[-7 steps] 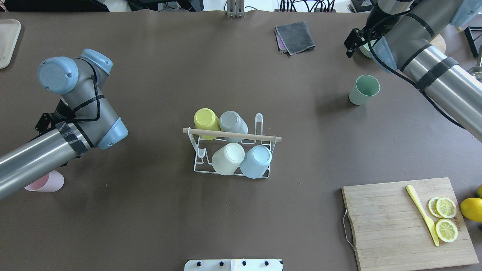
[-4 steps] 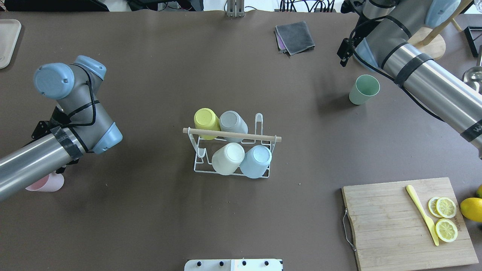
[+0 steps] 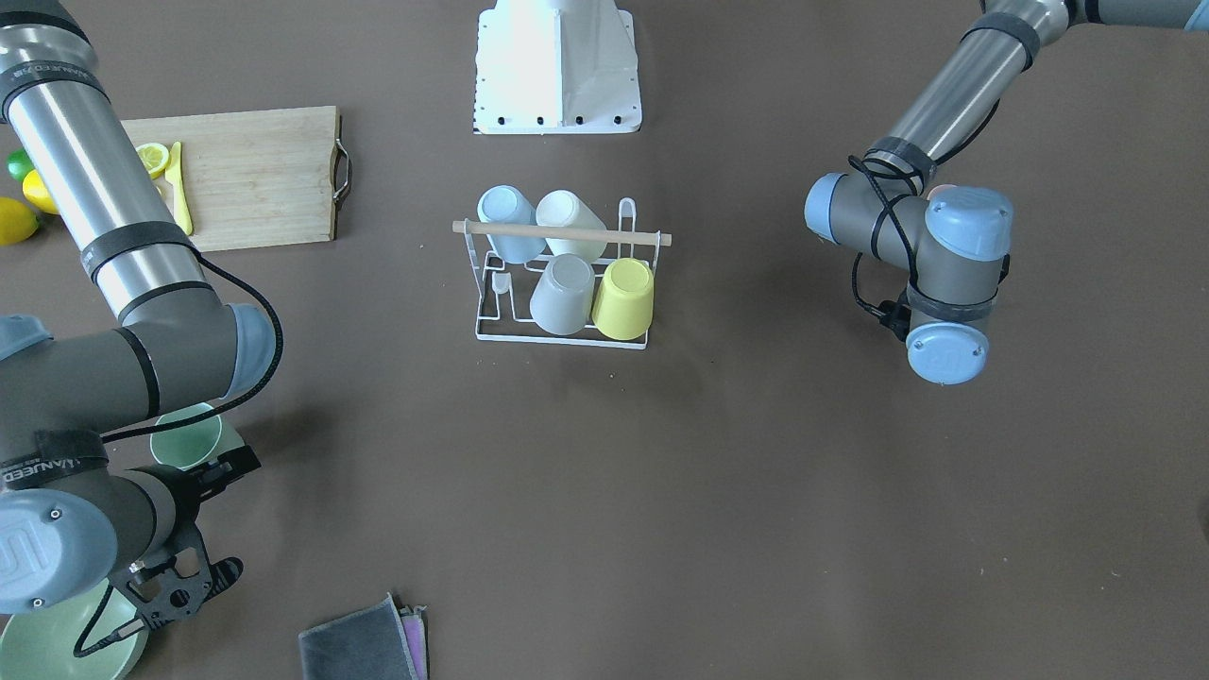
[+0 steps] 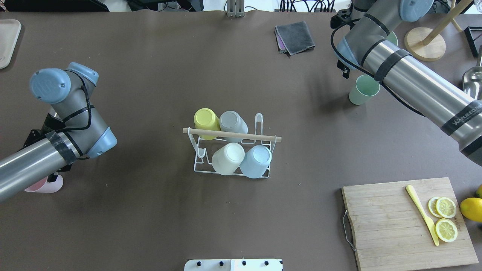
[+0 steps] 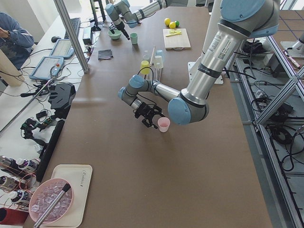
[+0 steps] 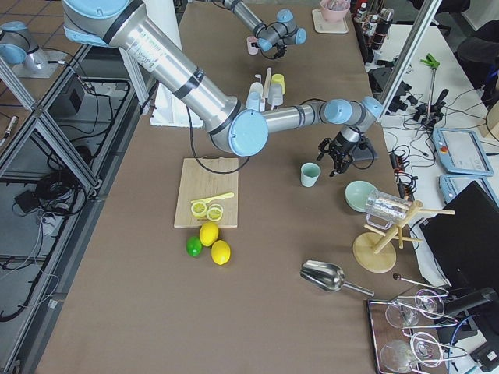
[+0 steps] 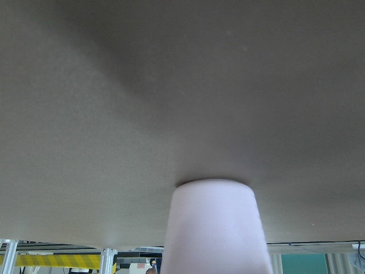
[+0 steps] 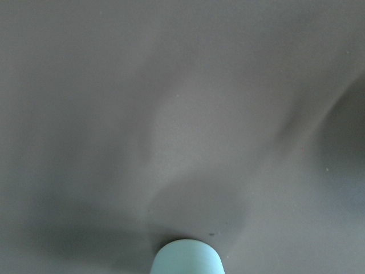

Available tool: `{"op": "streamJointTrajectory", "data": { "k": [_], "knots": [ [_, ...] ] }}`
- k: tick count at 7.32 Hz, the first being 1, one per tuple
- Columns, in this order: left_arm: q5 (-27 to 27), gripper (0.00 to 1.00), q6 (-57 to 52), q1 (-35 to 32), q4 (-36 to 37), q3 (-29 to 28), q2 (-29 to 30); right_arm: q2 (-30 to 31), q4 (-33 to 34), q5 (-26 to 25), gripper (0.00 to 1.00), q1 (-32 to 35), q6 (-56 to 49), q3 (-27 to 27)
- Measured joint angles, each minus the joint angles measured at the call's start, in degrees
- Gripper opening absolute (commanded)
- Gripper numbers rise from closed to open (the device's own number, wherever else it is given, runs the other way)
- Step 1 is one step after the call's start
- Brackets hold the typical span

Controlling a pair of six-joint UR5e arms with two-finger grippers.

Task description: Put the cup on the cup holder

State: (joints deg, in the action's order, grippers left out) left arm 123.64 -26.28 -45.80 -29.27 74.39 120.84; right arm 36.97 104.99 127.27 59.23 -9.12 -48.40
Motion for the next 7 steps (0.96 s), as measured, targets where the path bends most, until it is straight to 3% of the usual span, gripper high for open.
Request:
{"op": "streamJointTrajectory", "data": {
  "k": [4, 7],
  "knots": [
    [0.08, 0.95, -0.69, 0.77, 0.64, -0.64, -0.86, -4.08, 3.16, -5.18, 1.0, -2.22, -4.28, 6.66],
    [-0.05, 0.87, -0.56, 1.92, 0.87, -1.3, -1.29, -7.63, 3.1, -7.9, 1.0, -3.31, -7.54, 13.58]
  ]
}}
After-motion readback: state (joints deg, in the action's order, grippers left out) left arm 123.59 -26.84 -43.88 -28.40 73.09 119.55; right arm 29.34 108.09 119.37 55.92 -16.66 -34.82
